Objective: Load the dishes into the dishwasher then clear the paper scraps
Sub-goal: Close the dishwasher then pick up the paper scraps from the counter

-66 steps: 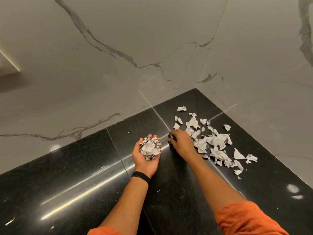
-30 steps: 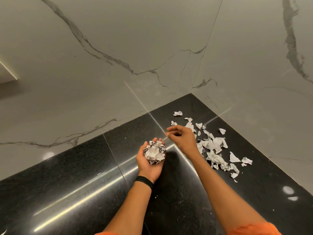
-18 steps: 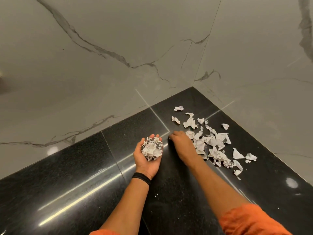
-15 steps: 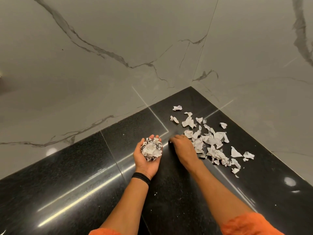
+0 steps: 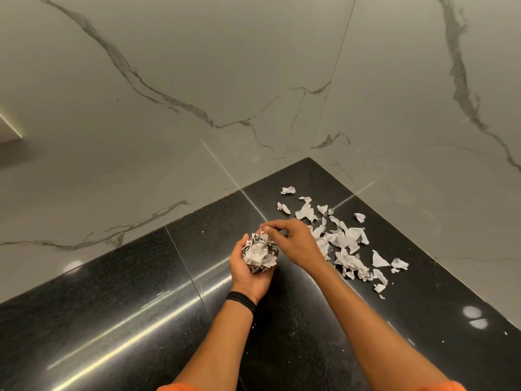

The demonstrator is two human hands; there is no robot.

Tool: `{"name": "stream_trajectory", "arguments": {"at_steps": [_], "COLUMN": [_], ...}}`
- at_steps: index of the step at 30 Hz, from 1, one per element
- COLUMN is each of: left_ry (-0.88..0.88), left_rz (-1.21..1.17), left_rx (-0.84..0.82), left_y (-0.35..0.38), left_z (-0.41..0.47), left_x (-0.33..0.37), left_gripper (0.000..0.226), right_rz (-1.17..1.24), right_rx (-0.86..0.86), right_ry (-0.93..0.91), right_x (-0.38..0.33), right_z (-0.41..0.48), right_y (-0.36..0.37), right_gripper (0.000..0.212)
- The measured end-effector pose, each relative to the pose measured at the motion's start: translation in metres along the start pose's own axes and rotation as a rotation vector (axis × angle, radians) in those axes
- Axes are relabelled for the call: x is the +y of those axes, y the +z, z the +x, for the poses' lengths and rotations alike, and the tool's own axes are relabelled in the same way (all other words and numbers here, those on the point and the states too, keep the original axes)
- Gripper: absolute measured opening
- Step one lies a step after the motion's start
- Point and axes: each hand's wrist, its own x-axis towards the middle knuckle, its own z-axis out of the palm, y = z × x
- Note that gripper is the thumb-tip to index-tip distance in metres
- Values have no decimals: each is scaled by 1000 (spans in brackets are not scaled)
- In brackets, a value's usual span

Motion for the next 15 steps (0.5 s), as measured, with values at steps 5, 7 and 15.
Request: {"name": "stream_trajectory", "arguments": {"at_steps": [5, 7, 15], "left_ry": [3, 8, 34], "left_rz": [-21, -28, -19], "left_rx": [21, 27, 114], "left_y": [-4, -4, -9], "left_z": [11, 16, 29], "left_x": [5, 6, 14], "left_gripper": [43, 43, 45], "right_rz": [180, 237, -570], "right_rx": [-36, 53, 28], "right_ry": [54, 106, 47], "right_x": [3, 13, 65], "right_z": [13, 25, 99], "right_y": [-4, -5, -11], "right_gripper": [20, 18, 33]}}
